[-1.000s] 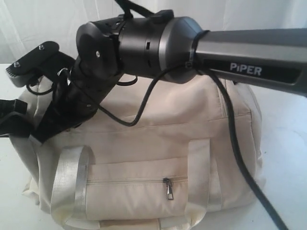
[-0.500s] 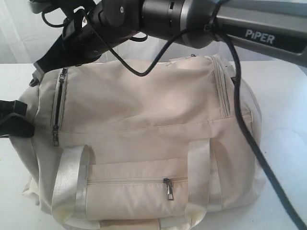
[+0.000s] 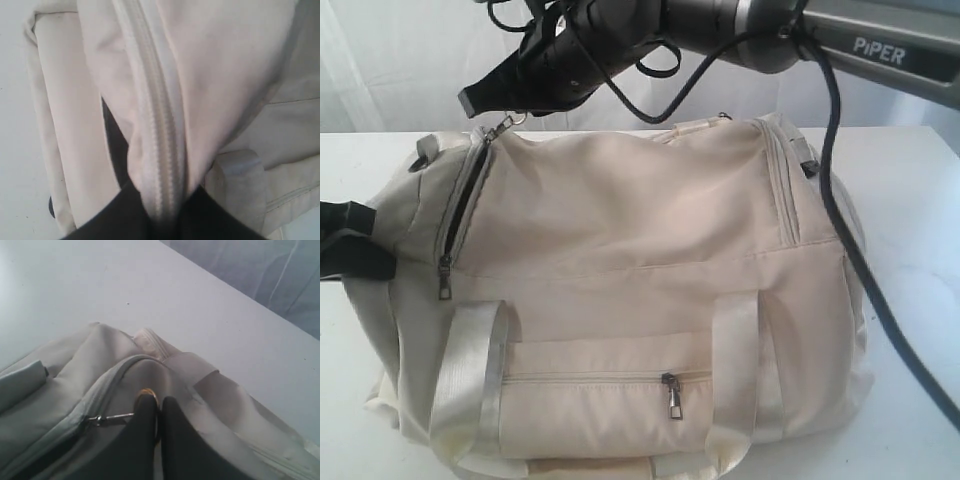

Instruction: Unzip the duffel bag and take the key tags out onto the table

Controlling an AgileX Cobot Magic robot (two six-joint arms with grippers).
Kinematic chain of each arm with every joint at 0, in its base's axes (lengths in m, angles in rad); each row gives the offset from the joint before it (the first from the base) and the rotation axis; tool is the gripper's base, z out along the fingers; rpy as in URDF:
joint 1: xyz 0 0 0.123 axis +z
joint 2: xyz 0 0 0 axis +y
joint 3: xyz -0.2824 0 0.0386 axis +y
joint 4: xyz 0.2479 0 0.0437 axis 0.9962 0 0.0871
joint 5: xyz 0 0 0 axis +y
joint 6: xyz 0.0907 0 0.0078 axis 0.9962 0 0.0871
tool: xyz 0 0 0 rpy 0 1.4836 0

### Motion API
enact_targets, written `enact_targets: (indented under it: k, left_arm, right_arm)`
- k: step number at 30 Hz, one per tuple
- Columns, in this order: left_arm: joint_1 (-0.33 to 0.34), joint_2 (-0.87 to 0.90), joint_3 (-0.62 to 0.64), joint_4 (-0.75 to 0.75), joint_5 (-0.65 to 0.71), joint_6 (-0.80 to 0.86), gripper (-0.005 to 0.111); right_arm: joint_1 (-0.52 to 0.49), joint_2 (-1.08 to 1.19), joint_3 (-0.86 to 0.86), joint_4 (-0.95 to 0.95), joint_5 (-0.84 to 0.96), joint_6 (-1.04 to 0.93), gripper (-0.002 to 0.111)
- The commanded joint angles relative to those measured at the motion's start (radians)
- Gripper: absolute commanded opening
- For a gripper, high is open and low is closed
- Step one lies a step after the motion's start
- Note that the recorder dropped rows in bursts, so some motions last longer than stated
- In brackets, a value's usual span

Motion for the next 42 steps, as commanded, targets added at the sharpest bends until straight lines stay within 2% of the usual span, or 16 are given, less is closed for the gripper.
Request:
enact_targets:
  k: [1, 3, 5, 7, 9, 11, 13, 15, 20, 22, 24, 27, 28, 33, 42]
  left_arm:
    - [-0.006, -0.071, 0.004, 0.043, 0.071, -0.004, 0.000]
    - [-0.006, -0.096, 0.004, 0.050, 0.074, -0.009, 0.000]
    - [-0.006, -0.106, 0.006, 0.053, 0.076, -0.021, 0.007]
    - [-0.006, -0.106, 0.006, 0.053, 0.074, -0.021, 0.022]
    - [-0.006, -0.106, 0.006, 0.041, 0.063, -0.019, 0.054]
    - [-0.017, -0.106, -0.001, -0.008, 0.039, 0.037, 0.082]
    - [-0.036, -0.106, -0.014, -0.058, 0.028, 0.085, 0.088]
    - [-0.074, -0.095, -0.036, -0.103, 0.010, 0.128, 0.085]
    - [-0.182, -0.022, -0.080, -0.082, -0.062, 0.133, 0.083]
    - [-0.209, 0.016, -0.089, -0.065, -0.065, 0.133, 0.078]
    - [-0.216, 0.045, -0.095, -0.033, -0.057, 0.116, 0.061]
    - [-0.212, 0.049, -0.095, 0.080, -0.025, 0.029, 0.010]
    - [-0.212, 0.045, -0.095, 0.138, -0.009, 0.003, 0.001]
    - [-0.212, 0.007, -0.095, 0.338, 0.079, -0.143, 0.000]
    - [-0.212, -0.095, -0.080, 0.389, 0.145, -0.145, 0.000]
  right_arm:
    - [-0.041, -0.052, -0.010, -0.041, -0.018, 0.011, 0.000]
    - [-0.041, -0.063, -0.010, -0.039, -0.004, 0.011, 0.000]
    - [-0.041, -0.069, -0.010, -0.020, 0.013, 0.011, 0.000]
    - [-0.039, -0.069, -0.010, -0.015, 0.039, 0.009, 0.000]
    - [-0.039, -0.069, -0.010, -0.015, 0.073, 0.007, 0.000]
    - [-0.039, -0.069, -0.010, -0.013, 0.100, -0.003, 0.000]
    - [-0.039, -0.069, -0.010, -0.003, 0.112, -0.025, 0.000]
    - [-0.039, -0.069, -0.010, 0.001, 0.111, -0.030, 0.000]
    - [-0.039, -0.064, -0.010, 0.052, 0.081, -0.050, 0.000]
    - [-0.039, -0.054, -0.010, 0.103, 0.060, -0.094, 0.000]
    - [-0.039, -0.046, -0.010, 0.115, 0.048, -0.105, 0.000]
    - [-0.044, -0.039, -0.010, 0.099, 0.042, -0.103, 0.000]
    - [-0.048, -0.036, -0.010, 0.089, 0.039, -0.103, 0.000]
    - [-0.087, -0.032, -0.010, 0.086, 0.005, -0.103, 0.000]
    - [-0.166, -0.018, -0.010, 0.093, -0.053, -0.104, 0.000]
